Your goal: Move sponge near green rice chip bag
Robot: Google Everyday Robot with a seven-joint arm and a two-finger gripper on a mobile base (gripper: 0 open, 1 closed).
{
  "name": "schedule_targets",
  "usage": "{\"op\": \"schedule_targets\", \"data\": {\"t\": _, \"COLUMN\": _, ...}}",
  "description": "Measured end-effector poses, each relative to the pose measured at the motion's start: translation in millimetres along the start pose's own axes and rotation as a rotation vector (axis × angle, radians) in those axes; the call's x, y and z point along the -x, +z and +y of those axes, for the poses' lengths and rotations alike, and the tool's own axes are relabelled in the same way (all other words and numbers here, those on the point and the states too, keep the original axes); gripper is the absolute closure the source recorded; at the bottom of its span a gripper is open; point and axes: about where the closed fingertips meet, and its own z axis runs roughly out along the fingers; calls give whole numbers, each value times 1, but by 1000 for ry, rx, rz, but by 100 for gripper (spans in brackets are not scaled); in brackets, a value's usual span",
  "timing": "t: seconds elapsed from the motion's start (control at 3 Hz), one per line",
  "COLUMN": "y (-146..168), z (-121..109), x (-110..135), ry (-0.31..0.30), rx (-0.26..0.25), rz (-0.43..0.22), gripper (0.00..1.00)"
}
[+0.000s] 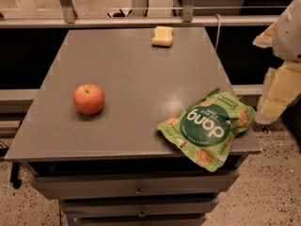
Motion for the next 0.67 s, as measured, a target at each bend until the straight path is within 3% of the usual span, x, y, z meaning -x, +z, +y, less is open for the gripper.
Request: {"op": "schedule_targets", "data": {"t": 0.67, "y": 7, "z": -9, "x": 7, "ry": 1, "rx": -21, "rz": -23, "gripper": 0}}
